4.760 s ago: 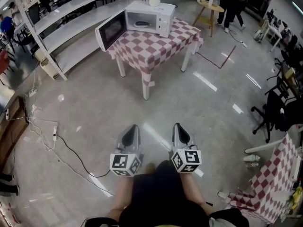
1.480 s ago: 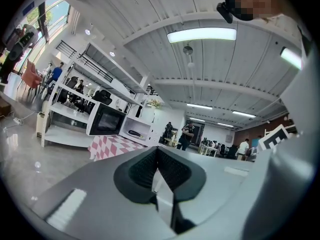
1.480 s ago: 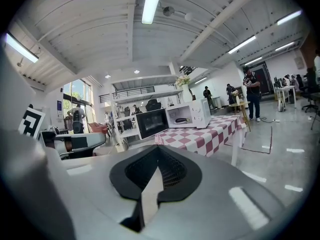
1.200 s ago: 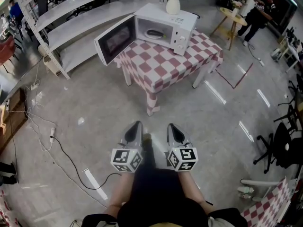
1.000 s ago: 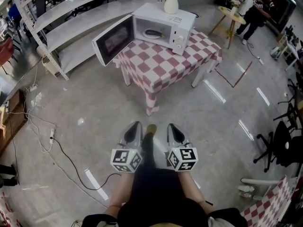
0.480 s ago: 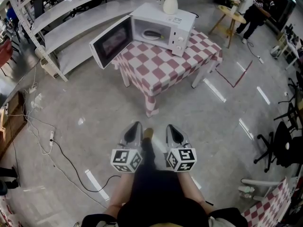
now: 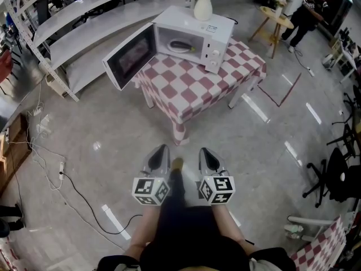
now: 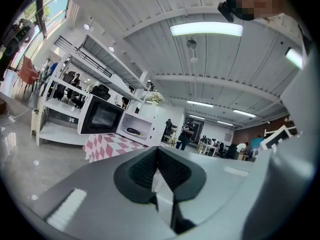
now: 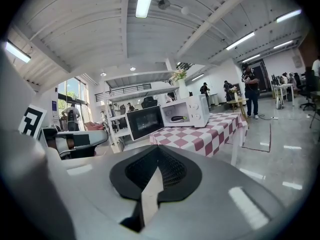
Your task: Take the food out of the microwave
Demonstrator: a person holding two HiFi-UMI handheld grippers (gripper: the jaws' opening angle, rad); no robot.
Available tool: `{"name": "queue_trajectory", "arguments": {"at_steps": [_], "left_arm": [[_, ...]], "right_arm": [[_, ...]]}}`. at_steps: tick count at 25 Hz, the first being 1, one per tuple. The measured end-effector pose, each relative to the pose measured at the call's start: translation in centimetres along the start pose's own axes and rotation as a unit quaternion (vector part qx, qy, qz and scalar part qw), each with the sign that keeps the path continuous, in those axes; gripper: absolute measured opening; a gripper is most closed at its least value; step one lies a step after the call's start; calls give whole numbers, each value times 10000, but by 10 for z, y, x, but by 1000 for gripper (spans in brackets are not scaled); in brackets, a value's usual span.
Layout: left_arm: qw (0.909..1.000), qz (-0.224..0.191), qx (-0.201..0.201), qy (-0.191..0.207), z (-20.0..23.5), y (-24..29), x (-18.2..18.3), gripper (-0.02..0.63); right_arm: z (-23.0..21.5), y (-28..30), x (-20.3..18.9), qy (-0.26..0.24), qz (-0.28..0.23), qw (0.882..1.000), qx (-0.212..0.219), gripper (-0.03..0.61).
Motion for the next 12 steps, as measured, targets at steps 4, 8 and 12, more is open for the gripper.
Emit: {"name": "queue_trajectory", "arguments": {"at_steps": [4, 8, 12], "left_arm": [[10000, 5, -41, 13, 7, 20, 11, 8], [10000, 12, -51, 12, 16, 38, 20, 8], [10000, 32, -65, 9, 25, 54, 31, 8]], "right_arm": [[-4, 18, 11, 19, -18, 10000, -44, 0], [-6, 37, 22, 9, -2, 10000, -48, 0], [-9, 55, 34, 6, -8, 10000, -73, 0]]}}
Point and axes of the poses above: the fingertips, and each gripper's own axes: y forward along the fingers, z to its left, x out of its top, the point moved 4 cm from there along -y, backward along the fingers, and after that the axes turned 4 degrees about z, right-handed, at the moved point
